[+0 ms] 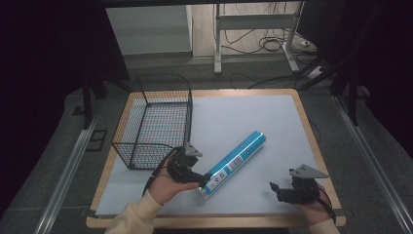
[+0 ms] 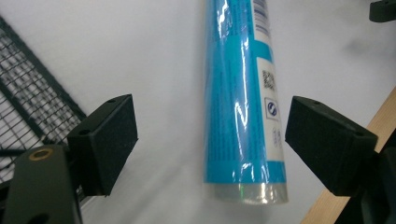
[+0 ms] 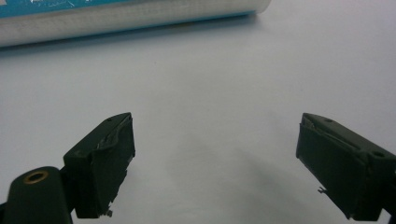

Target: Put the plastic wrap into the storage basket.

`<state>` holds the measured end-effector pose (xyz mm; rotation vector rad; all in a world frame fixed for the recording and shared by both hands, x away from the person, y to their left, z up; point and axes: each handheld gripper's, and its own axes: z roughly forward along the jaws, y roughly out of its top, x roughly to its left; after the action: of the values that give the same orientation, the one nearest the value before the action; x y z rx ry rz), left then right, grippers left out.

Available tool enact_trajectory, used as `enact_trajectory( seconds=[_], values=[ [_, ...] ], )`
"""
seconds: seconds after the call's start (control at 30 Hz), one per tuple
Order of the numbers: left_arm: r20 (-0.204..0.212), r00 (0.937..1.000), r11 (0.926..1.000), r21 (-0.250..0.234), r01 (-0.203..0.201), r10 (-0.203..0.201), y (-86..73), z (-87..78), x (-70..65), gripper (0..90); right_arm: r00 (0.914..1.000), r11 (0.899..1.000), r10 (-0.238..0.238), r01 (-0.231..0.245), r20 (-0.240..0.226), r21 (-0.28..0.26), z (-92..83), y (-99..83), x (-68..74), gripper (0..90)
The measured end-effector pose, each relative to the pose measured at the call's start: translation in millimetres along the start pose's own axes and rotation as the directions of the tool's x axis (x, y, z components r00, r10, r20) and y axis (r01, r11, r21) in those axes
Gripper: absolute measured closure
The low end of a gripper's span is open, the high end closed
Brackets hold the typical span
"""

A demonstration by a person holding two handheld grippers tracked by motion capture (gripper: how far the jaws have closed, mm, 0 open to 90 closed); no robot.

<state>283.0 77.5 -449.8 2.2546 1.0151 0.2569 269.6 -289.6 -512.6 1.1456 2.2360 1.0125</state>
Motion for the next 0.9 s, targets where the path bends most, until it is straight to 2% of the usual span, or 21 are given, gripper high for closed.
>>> enact_trajectory(
  seconds=[0.43, 0.7, 0.9],
  values=[
    [-0.010, 0.9994, 0.9993, 0.019, -0.033, 0.033, 21.2, 9.8, -4.2, 16.4, 0.9999, 1.000, -0.003, 0.003, 0.010, -0.008, -1.4, 0.2, -0.8, 12.2],
    [-0.004, 0.9993, 0.9990, 0.028, -0.036, 0.036, 31.0, 16.4, -7.8, 16.4, 0.9999, 1.000, -0.002, 0.002, 0.014, -0.007, -1.7, -0.1, -1.0, 12.2],
    [-0.004, 0.9993, 0.9985, 0.039, -0.038, 0.038, 45.6, 28.1, -11.4, 16.3, 0.9999, 1.000, -0.003, 0.003, 0.016, -0.007, -1.7, -0.2, -1.7, 12.2]
  ],
)
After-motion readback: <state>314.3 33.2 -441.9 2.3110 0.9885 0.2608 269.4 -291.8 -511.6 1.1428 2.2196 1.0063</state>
